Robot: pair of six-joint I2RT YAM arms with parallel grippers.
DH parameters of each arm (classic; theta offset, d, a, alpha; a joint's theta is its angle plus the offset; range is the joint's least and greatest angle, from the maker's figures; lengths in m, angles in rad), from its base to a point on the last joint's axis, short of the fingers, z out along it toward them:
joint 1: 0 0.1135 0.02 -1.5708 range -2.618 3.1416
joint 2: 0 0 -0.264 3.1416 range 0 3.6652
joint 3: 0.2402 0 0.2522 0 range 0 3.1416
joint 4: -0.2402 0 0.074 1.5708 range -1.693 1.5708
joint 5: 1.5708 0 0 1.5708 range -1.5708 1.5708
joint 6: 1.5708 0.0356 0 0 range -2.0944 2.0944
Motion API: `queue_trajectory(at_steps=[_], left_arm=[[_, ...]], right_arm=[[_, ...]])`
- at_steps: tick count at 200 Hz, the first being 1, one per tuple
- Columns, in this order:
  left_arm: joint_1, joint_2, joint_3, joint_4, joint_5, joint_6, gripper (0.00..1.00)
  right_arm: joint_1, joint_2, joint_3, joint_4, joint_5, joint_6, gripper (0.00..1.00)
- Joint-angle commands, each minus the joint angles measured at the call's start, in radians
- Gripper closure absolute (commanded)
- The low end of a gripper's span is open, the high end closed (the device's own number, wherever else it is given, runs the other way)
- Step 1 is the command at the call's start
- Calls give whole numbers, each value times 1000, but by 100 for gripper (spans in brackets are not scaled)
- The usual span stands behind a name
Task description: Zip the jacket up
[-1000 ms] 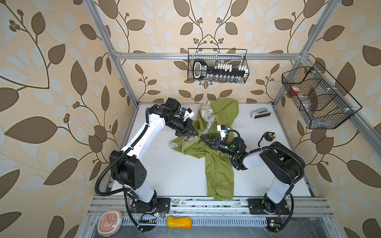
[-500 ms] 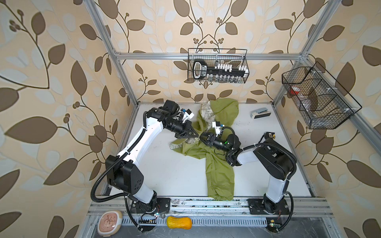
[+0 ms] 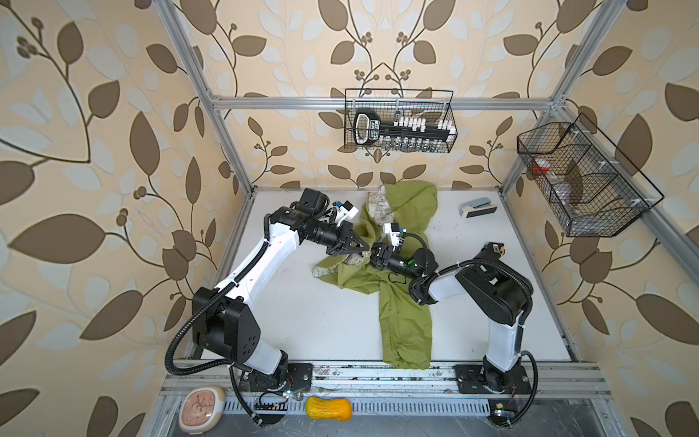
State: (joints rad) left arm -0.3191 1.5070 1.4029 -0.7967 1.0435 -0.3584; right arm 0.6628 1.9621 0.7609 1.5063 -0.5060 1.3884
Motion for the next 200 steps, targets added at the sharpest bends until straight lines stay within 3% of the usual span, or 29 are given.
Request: queue_trajectory(at_steps=[1, 107, 200], left_arm=[[1, -33, -3, 126, 70, -71, 100], [15, -30, -43, 289, 22, -195, 100], [23, -56, -65, 262, 60, -184, 100]], right_arm=[[12, 12, 6, 104, -35, 36, 59], [11, -139, -75, 103, -13, 10, 63], [-28, -173, -127, 104, 24, 46, 60]])
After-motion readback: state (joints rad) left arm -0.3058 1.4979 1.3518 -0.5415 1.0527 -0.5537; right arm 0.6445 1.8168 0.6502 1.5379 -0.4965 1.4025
